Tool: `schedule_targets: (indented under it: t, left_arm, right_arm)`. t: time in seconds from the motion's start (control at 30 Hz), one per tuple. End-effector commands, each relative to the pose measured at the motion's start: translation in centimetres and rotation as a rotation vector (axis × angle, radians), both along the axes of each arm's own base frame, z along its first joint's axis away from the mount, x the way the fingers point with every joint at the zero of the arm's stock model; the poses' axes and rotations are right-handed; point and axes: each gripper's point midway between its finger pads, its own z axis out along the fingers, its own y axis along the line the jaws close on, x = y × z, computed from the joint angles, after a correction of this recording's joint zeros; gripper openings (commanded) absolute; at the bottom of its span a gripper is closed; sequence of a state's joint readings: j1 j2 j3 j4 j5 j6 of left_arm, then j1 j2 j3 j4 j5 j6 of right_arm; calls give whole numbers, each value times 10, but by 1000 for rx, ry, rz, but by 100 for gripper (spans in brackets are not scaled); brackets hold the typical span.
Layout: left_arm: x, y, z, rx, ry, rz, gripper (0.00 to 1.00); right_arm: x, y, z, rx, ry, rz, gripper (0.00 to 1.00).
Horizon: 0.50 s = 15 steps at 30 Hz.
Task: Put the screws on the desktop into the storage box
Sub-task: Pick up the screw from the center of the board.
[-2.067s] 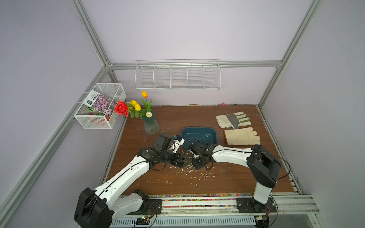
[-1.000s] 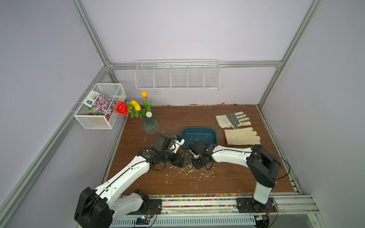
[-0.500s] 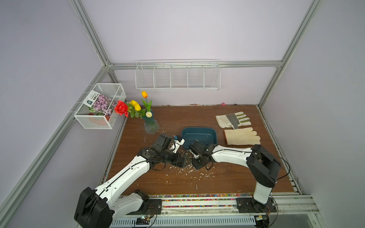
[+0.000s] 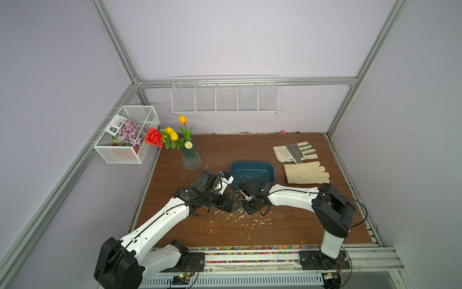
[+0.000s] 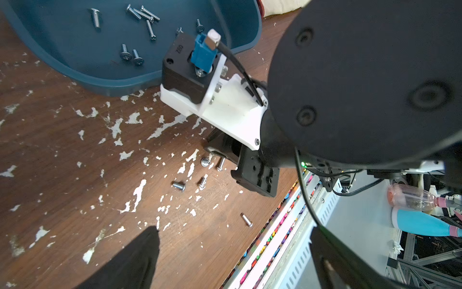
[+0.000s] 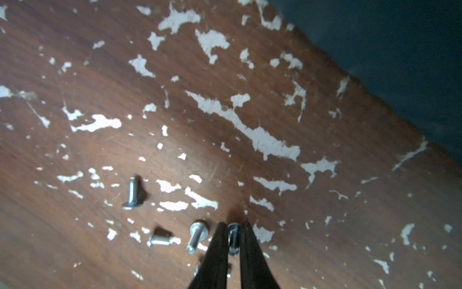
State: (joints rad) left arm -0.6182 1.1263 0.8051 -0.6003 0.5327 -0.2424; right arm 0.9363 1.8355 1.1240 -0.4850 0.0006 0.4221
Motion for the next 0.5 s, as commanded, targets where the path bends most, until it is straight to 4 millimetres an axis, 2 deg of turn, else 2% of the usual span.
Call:
schedule_targets:
  t: [0.0, 0.47]
  left_arm:
    - [-3, -2, -2, -8, 10, -13, 97]
    - [-3, -2, -1, -9, 9, -14, 97]
  right_arm:
    - [-1, -3, -1, -25, -6, 10, 14]
    - [3, -5, 9, -35, -29, 12, 13]
